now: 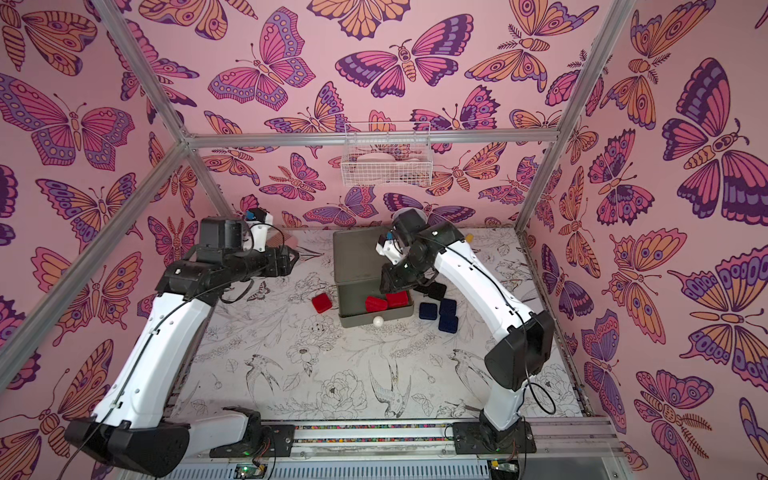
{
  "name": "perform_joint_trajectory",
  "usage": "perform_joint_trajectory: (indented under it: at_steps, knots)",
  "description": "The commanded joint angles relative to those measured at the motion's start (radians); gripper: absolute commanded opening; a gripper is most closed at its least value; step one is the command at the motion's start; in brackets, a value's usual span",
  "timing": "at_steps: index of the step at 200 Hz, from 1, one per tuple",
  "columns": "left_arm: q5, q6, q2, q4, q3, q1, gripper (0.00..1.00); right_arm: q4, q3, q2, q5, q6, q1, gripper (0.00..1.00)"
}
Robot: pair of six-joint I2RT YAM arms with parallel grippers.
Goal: Place the brooch boxes into the drawer by color
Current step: Adjust the brooch box in the drawer.
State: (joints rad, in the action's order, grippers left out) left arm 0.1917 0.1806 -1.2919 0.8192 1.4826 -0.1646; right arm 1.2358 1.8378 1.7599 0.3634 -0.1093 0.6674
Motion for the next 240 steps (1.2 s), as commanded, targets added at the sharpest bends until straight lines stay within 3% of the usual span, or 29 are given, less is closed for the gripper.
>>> perform_joint_trajectory:
  at_steps: [1,37,99,149,197,240]
  knots:
    - [0.055,0.109,-0.041,0.049,-0.057,0.04,0.78,0.039,-0.053,-0.04,-0.146,0.075,0.02,0.42]
    - [0.089,0.114,-0.081,0.049,-0.084,0.05,0.79,0.009,-0.025,-0.02,-0.132,0.087,0.036,0.48]
    - [0.111,0.098,-0.116,0.046,-0.1,0.05,0.79,0.021,0.025,0.029,-0.103,0.113,0.063,0.46]
    - [0.114,0.086,-0.12,0.046,-0.107,0.052,0.8,0.016,0.041,0.068,-0.118,0.109,0.086,0.35]
    - [0.117,0.082,-0.118,0.046,-0.118,0.053,0.8,-0.045,0.076,0.097,-0.21,0.07,0.092,0.16]
    - [0.128,0.075,-0.127,0.046,-0.122,0.052,0.8,-0.085,0.108,0.125,-0.207,0.056,0.093,0.13]
